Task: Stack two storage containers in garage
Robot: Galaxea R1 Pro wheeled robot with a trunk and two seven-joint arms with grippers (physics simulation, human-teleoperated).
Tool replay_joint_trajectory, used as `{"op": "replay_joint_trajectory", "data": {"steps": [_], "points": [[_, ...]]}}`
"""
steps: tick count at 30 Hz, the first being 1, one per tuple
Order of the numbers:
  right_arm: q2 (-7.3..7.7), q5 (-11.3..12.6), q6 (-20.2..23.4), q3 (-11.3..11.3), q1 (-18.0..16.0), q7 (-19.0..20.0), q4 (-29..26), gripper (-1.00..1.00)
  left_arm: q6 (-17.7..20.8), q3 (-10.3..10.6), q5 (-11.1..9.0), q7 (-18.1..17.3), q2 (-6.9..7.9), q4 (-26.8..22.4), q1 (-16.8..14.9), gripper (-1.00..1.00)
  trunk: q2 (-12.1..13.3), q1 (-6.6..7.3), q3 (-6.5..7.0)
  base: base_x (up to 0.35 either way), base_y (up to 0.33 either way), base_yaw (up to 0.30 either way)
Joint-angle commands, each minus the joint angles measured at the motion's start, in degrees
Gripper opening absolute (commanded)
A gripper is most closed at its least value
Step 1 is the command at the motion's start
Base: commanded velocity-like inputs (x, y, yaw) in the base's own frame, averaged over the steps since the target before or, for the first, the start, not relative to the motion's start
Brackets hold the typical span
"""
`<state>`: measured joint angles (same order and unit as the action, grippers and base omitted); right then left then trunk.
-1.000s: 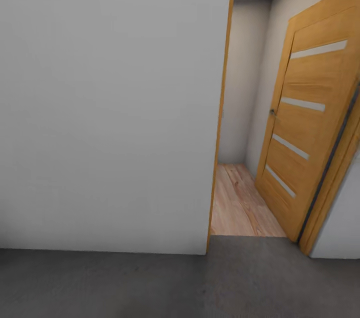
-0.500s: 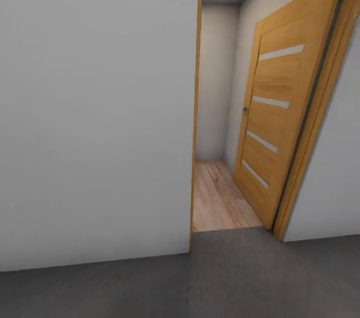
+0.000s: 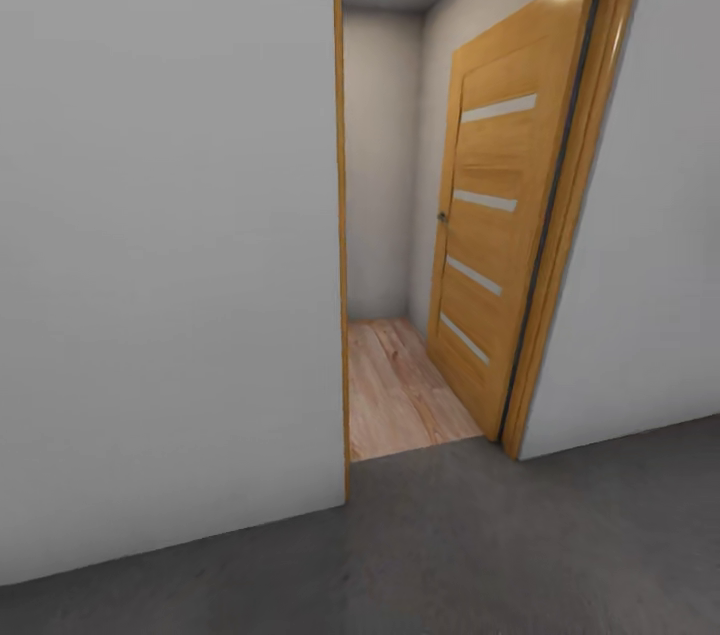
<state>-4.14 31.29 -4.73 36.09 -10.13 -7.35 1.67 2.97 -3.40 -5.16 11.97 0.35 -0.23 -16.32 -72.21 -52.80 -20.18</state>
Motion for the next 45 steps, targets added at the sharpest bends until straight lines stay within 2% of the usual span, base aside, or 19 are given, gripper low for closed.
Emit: {"op": "replay_joint_trajectory", "data": {"steps": [1, 38, 45], "points": [[-0.05, 0.52, -0.28, 0.48, -0.08, -0.03, 0.18, 1.00, 0.11, -0.29, -0.37, 0.07, 0.00, -0.03, -0.03, 1.00, -0.04, 0.00, -0.06, 0.000, 0.000, -0.287], [0.01, 0.52, -0.28, 0.48, -0.08, -0.03, 0.18, 1.00, 0.20, -0.29, -0.37, 0.07, -0.08, -0.03, -0.03, 1.00, -0.04, 0.00, -0.06, 0.000, 0.000, -0.287], [0.01, 0.50, -0.20, 0.48, -0.09, -0.03, 0.18, 1.00, 0.20, -0.29, -0.37, 0.06, -0.04, -0.03, -0.03, 1.00, -0.04, 0.00, -0.06, 0.144, 0.000, -0.232]]}}
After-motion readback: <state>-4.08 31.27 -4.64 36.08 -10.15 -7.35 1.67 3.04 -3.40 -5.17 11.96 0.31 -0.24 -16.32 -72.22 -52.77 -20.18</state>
